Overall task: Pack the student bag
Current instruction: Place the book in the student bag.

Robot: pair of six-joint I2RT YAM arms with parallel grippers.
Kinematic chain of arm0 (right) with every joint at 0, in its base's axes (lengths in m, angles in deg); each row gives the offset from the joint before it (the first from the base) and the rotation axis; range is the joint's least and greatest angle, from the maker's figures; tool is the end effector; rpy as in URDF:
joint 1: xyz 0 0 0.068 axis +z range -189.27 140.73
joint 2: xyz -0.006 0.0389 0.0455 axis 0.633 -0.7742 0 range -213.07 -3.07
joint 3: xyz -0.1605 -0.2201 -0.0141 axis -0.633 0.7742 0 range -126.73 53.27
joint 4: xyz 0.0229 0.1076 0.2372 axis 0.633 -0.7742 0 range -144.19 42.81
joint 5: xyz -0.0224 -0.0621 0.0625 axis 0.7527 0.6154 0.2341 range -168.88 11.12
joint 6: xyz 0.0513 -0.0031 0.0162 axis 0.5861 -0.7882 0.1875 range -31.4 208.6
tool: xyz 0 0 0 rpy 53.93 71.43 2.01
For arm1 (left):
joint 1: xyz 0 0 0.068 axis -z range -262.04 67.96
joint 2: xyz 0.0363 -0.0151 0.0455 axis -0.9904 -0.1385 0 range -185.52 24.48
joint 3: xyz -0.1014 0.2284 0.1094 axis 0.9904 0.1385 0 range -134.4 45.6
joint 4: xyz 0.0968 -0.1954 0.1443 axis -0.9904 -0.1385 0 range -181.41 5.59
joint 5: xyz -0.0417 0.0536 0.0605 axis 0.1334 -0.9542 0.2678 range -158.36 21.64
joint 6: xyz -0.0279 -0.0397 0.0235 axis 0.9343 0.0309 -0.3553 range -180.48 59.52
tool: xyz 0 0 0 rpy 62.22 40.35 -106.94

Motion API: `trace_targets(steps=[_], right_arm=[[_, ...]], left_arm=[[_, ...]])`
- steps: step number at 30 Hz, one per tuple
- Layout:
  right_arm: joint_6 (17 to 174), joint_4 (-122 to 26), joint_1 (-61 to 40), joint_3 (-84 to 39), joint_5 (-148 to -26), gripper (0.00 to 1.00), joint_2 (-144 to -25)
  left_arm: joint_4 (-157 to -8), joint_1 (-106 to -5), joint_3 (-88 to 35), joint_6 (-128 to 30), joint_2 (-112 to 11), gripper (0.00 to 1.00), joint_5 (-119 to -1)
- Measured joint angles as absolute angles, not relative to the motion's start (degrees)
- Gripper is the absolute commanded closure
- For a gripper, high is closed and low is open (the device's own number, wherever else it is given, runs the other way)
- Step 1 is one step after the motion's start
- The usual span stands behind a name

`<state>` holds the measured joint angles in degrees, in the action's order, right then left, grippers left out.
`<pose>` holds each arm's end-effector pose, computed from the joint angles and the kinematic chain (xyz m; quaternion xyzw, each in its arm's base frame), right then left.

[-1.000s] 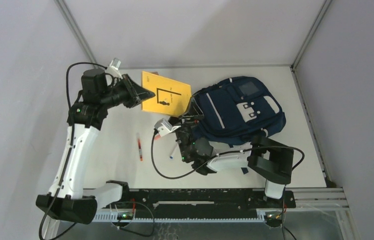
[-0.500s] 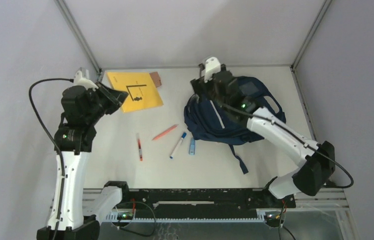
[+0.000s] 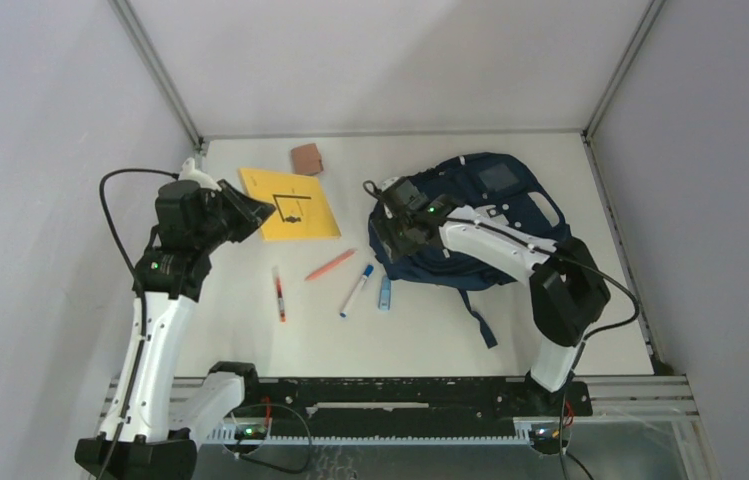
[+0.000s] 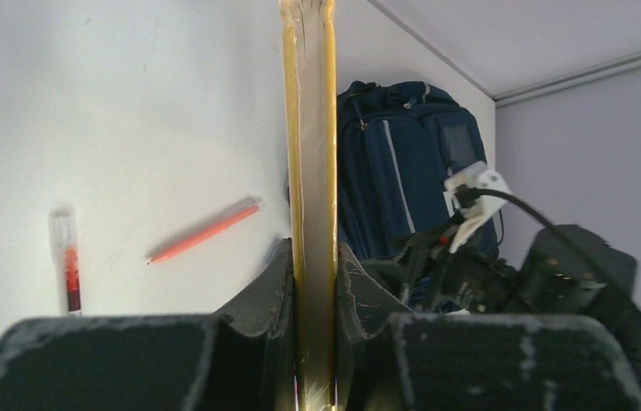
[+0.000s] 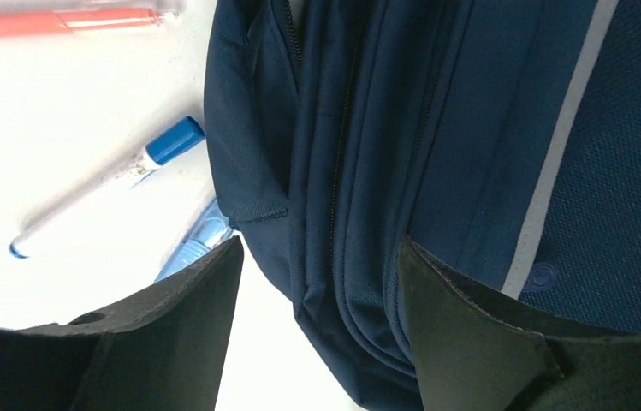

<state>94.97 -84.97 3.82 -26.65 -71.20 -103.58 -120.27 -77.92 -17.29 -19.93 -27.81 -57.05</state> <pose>0.2777 0.2534 0.2500 -0.2850 0.9169 0.0553 0.2740 0.1859 -0.0204 0.3800 -0.2126 0.8148 -0.2795 0.4612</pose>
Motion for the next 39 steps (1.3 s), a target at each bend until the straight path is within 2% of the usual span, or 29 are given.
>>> trace_targets(steps=[2,4,10,12,16,17,18,19,22,32,39], right_arm=[[94.99,-85.17,4.72,-26.67,-69.58,0.28,-105.00],[95.14,-85.26,5.13,-26.93,-67.99,0.37,-106.07],[96.21,-85.08,4.96,-28.55,-64.38,0.51,-108.41],[96.47,-85.04,4.96,-29.20,-63.24,0.51,-108.98],[96.39,-84.73,5.22,-29.92,-61.63,0.44,-110.22],[96.37,-84.69,5.50,-29.92,-61.28,0.48,-110.44],[96.34,-84.54,5.74,-29.92,-60.93,0.57,-110.59],[96.19,-84.36,5.99,-29.92,-60.53,0.72,-110.81],[96.17,-84.06,6.40,-30.06,-58.87,0.99,-111.93],[97.04,-84.49,5.70,-30.89,-59.94,1.00,-111.93],[99.88,-84.56,2.16,-30.60,-65.54,1.00,-98.22]], left_arm=[[-119.41,-77.86,-17.16,-19.93,-27.81,1.00,-56.57],[-118.89,-77.66,-16.99,-19.91,-27.81,1.00,-55.98],[-117.77,-76.94,-15.61,-19.75,-27.90,1.00,-54.60],[-117.58,-76.79,-15.04,-19.69,-27.92,1.00,-54.34],[-117.40,-76.63,-14.54,-19.42,-28.03,1.00,-54.08],[-117.12,-76.63,-14.38,-19.38,-28.03,1.00,-53.97],[-116.96,-76.63,-14.34,-19.36,-28.05,1.00,-53.90],[-116.66,-76.61,-14.23,-19.36,-28.12,1.00,-53.73],[-116.09,-76.44,-14.10,-19.31,-28.32,1.00,-53.34],[-115.22,-75.34,-10.95,-19.29,-28.01,1.00,-53.01],[-112.66,-73.53,-9.05,-17.22,-27.84,1.00,-51.70]])
